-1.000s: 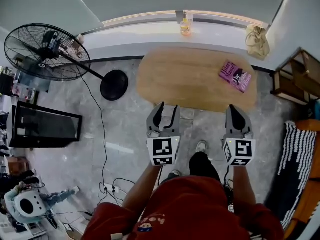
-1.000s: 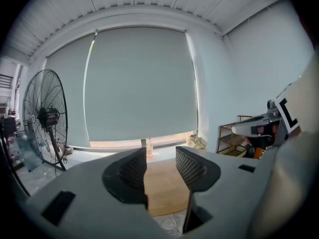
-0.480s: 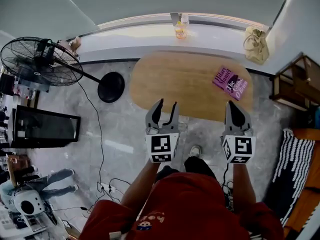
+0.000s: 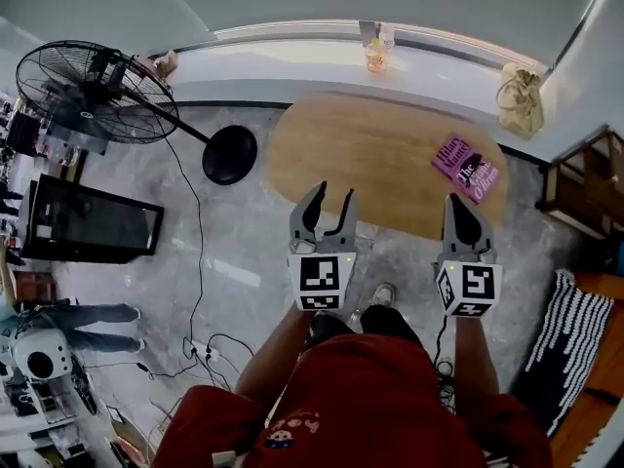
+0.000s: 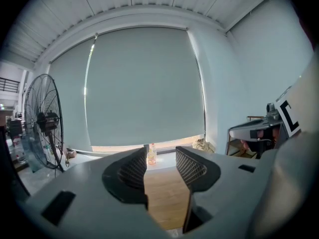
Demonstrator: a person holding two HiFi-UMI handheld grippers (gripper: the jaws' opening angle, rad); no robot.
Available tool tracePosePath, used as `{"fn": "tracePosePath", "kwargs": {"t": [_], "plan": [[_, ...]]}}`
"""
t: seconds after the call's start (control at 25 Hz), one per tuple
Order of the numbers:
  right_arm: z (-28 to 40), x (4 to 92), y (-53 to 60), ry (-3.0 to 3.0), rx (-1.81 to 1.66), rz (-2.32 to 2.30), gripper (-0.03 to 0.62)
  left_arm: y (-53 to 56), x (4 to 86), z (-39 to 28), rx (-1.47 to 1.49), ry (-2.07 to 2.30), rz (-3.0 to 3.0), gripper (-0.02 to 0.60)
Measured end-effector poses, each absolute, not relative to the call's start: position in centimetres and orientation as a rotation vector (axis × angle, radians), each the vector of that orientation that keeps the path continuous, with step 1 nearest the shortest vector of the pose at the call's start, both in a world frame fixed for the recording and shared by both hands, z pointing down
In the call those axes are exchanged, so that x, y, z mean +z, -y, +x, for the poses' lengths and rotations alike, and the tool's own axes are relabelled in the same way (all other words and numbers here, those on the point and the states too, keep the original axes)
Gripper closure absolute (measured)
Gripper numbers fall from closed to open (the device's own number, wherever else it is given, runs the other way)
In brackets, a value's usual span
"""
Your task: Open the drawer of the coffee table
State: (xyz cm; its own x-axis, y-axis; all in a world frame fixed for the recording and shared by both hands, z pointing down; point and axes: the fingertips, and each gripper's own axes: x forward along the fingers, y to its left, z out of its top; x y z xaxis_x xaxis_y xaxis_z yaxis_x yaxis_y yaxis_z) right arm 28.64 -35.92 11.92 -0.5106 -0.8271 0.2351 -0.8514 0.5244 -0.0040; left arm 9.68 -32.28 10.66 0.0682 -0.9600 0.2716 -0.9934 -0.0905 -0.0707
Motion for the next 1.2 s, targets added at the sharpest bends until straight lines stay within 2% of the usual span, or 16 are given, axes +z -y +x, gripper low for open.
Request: {"fn": "tracePosePath", "kwargs": {"t": [0.72, 1.2], "plan": [[15.3, 11.4, 29.4, 2.624, 0.117, 1.268, 0.597, 24.1, 11.2, -2.3, 0.349, 2.118, 2.072, 0.399], [9.2, 15.3, 25.6, 2.615, 0.147, 1.123, 0.597, 20.5, 16.6, -6.6, 0.331, 2.069, 2.006, 0.398]]}}
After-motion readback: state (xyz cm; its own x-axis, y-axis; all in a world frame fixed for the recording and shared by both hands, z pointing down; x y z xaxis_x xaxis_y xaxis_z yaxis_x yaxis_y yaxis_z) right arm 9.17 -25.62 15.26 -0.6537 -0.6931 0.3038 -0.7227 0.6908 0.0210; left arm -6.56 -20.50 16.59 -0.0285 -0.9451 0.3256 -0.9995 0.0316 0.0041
